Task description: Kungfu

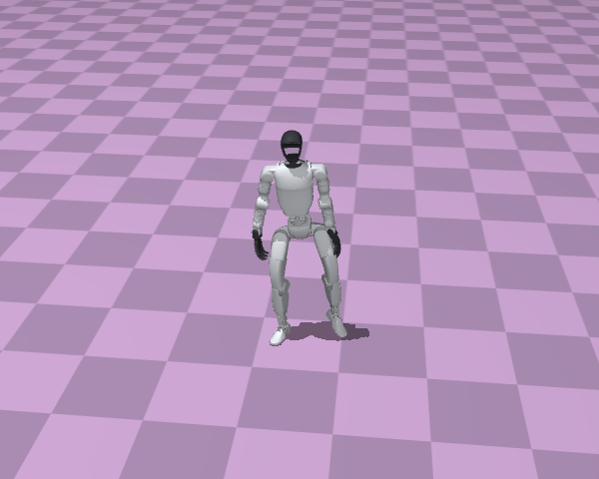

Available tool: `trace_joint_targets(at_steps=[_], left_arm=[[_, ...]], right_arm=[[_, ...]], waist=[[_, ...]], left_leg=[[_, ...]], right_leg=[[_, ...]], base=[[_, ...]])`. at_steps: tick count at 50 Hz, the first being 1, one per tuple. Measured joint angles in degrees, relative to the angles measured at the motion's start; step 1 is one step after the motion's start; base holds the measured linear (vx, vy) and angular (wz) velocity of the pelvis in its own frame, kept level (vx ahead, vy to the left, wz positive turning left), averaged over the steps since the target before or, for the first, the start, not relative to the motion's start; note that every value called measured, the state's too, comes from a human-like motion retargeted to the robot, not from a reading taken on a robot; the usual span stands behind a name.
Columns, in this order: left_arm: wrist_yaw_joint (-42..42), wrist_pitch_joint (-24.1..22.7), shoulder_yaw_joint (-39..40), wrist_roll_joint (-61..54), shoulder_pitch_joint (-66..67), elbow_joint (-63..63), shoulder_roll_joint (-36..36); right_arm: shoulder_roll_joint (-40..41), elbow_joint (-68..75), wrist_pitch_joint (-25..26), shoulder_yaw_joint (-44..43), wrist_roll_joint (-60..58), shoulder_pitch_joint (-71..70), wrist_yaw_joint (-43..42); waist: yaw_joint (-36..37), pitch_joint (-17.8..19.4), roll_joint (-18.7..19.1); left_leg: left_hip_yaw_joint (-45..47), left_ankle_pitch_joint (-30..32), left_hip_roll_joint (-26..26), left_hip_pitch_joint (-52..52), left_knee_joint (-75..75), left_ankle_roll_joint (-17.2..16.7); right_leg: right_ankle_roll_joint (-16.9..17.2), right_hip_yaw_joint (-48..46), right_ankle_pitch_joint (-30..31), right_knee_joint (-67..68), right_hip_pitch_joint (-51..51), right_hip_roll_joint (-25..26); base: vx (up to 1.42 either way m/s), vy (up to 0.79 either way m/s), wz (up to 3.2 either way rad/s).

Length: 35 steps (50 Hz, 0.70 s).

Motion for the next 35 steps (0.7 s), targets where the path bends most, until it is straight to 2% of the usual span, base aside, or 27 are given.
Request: trace_joint_targets(at_steps=[3, 6, 9, 12, 18, 22, 25, 27, 28, 29, 30, 32, 33, 35], left_arm=[[-4.3, 4.4, -1.5, 1.6, -1.5, -0.1, 1.4], [-5.6, 4.9, -3.7, 3.2, -2.4, -0.3, 2.5], [-6.5, 4.8, -4.4, 6.5, -2.6, -1.4, 3.2], [-10.3, 4.6, -5.7, 9.7, -4.5, -2.3, 4.1], [-17.9, 4.3, -12.1, 12.7, -11.7, -4.5, 4.6], [-19.5, 3.2, -14.9, 13.9, -15.1, -7.1, 3.6], [-19.6, 2.0, -16.5, 14.3, -17.0, -9.4, 3.1], [-19.6, 1.1, -17.8, 15.1, -18.0, -11.0, 3.1], [-20.0, 0.7, -18.3, 16.1, -18.3, -11.9, 3.8], [-20.7, 0.3, -18.5, 17.8, -18.7, -12.6, 4.3], [-21.4, 0.0, -18.5, 19.7, -19.3, -13.2, 4.7], [-22.5, -0.2, -17.6, 23.7, -20.1, -13.9, 5.6], [-22.8, -0.3, -16.9, 25.2, -20.2, -14.0, 6.2], [-24.3, -0.7, -14.6, 27.9, -20.3, -14.1, 7.6]], right_arm=[[-3.0, 0.3, 2.0, 2.8, -6.1, -3.4, 0.4], [-6.1, -1.4, 4.3, 7.9, -13.2, -5.6, 3.2], [-8.2, -4.5, 5.2, 11.8, -20.6, -6.0, 5.7], [-8.9, -7.6, 4.9, 13.4, -25.9, -5.3, 6.1], [-8.0, -11.2, 3.5, 16.1, -24.0, -3.7, 7.0], [-6.9, -12.6, 3.2, 18.1, -22.3, -3.4, 9.2], [-6.8, -14.1, 3.1, 19.6, -21.5, -4.1, 10.3], [-7.2, -15.6, 3.2, 20.2, -21.1, -5.0, 10.3], [-7.1, -16.6, 3.4, 20.4, -21.0, -5.3, 10.3], [-7.0, -17.5, 3.6, 20.0, -21.3, -5.8, 10.1], [-7.0, -18.2, 3.7, 19.4, -21.8, -6.3, 9.9], [-6.4, -19.3, 3.4, 17.1, -22.5, -6.9, 8.7], [-5.9, -19.7, 2.9, 15.9, -22.7, -6.9, 7.8], [-3.4, -18.9, 1.9, 13.0, -22.9, -7.1, 4.4]], waist=[[-0.6, 2.9, 0.3], [-0.9, 5.0, 0.5], [-3.6, 3.4, 2.0], [-6.6, 1.6, 4.1], [-8.9, 1.8, 5.8], [-9.5, 1.0, 7.0], [-8.3, 2.0, 7.9], [-7.6, 3.8, 7.9], [-7.0, 6.3, 7.6], [-6.9, 8.1, 7.5], [-7.1, 9.6, 7.4], [-8.8, 12.0, 7.3], [-9.3, 13.3, 7.2], [-10.0, 15.3, 6.7]], left_leg=[[1.5, -2.8, -6.8, 0.3, 3.2, 0.0], [8.8, -4.9, -7.7, 4.2, 7.9, 0.0], [12.4, -5.4, -9.1, 5.3, 12.6, 0.0], [13.7, -5.7, -11.6, 4.7, 15.8, 0.0], [13.9, -5.0, -17.4, 5.1, 15.7, 0.0], [9.2, -4.9, -20.5, 3.4, 11.7, 0.0], [-0.8, -6.2, -20.2, 4.4, 5.7, 0.0], [-8.2, -10.3, -18.1, 8.5, 1.1, 0.1], [-11.6, -14.4, -15.9, 12.1, 0.0, 0.4], [-12.1, -16.9, -14.9, 13.8, -1.6, 3.9], [-11.1, -18.7, -14.4, 14.5, -3.5, 8.9], [-10.9, -20.7, -14.2, 15.5, -6.5, 15.8], [-11.4, -20.3, -14.4, 16.2, -7.8, 17.2], [-11.7, -18.3, -14.1, 16.7, -9.6, 17.2]], right_leg=[[-1.4, -1.6, 0.8, -1.2, 1.2, 0.3], [-3.0, -0.4, 0.0, -2.5, 3.5, 2.9], [-3.7, -0.7, -1.0, -3.1, 3.3, 4.4], [-3.0, -3.6, -0.8, -3.5, 2.0, 4.9], [-1.2, -8.2, 0.9, -3.0, 0.0, 5.4], [-0.1, -10.5, 1.9, -1.5, -2.9, 6.2], [0.9, -9.4, 1.8, 0.2, -5.1, 8.3], [0.4, -8.5, 1.8, 0.4, -4.7, 11.6], [0.0, -8.1, 2.4, -0.7, -1.8, 15.3], [1.2, -7.5, 4.3, -0.9, -1.1, 16.5], [3.1, -6.8, 6.8, -0.6, -1.4, 16.6], [6.6, -4.5, 12.0, 0.2, -2.9, 16.8], [7.8, -2.5, 14.3, 0.2, -3.2, 17.6], [10.5, 3.3, 17.0, 0.2, -3.6, 19.7]], base=[[-0.39, -0.26, -0.21], [-0.25, -0.41, -0.38], [-0.12, -0.31, 0.51], [-0.36, -0.18, 1.12], [-0.63, 0.01, 1.14], [-0.6, 0.05, 0.64], [-0.26, -0.42, -0.17], [-0.14, -1.02, -0.35], [-0.29, -0.99, -0.44], [-0.47, -0.64, -0.25], [-0.56, -0.2, 0.24], [-0.61, -0.05, 0.43], [-0.66, -0.05, 0.19], [-0.64, -0.08, -0.05]])
